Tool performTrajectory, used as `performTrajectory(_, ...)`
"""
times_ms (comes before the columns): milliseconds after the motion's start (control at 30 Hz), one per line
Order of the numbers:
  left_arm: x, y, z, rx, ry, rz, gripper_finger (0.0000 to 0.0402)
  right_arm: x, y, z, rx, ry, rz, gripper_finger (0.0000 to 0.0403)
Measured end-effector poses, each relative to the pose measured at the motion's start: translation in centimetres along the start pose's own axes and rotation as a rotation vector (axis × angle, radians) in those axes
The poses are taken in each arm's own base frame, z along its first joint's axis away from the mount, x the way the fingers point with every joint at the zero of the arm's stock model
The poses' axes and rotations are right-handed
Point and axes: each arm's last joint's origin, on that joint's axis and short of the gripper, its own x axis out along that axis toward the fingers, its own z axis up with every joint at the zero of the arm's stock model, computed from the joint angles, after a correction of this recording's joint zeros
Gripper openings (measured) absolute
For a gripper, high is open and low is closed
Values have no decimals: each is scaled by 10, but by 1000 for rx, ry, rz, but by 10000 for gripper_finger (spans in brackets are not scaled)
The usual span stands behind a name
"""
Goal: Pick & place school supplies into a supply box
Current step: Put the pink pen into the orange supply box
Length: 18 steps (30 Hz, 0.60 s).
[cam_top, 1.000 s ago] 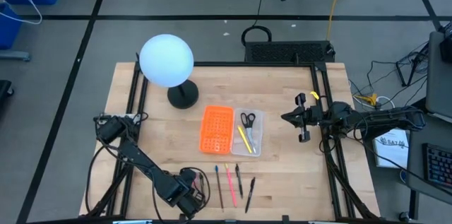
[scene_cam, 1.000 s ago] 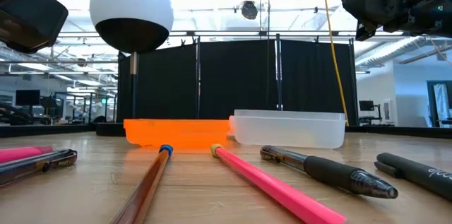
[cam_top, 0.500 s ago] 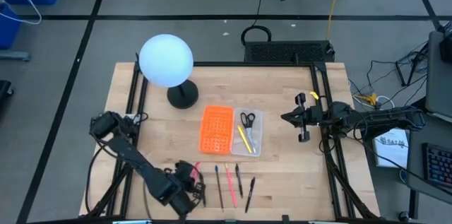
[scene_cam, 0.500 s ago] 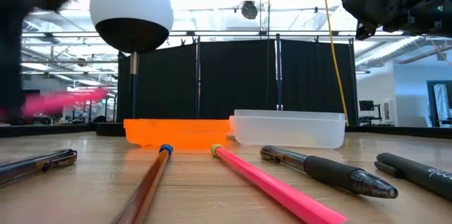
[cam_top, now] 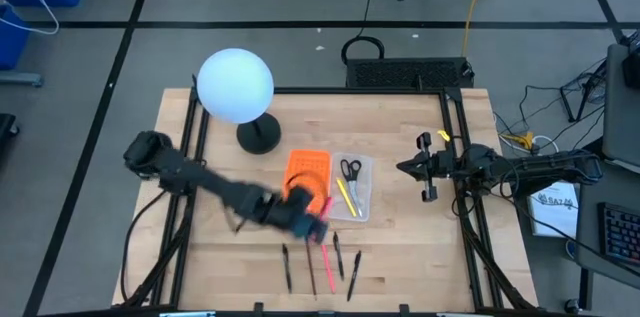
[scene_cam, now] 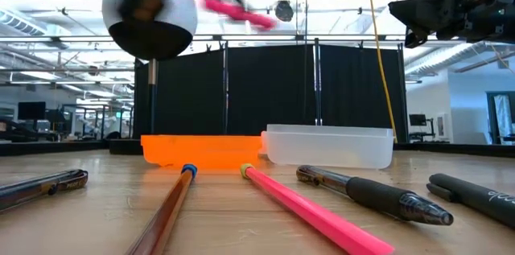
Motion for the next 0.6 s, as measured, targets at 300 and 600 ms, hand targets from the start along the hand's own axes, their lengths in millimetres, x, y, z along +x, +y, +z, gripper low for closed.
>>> performTrajectory(300, 54, 29, 88, -103, 47, -52, 22, 0, 0, -2, -5, 18, 2, 0)
performTrajectory(600, 102, 53, 111, -172, 76, -88, 22, 0, 0, -4, -35, 44, 3, 0)
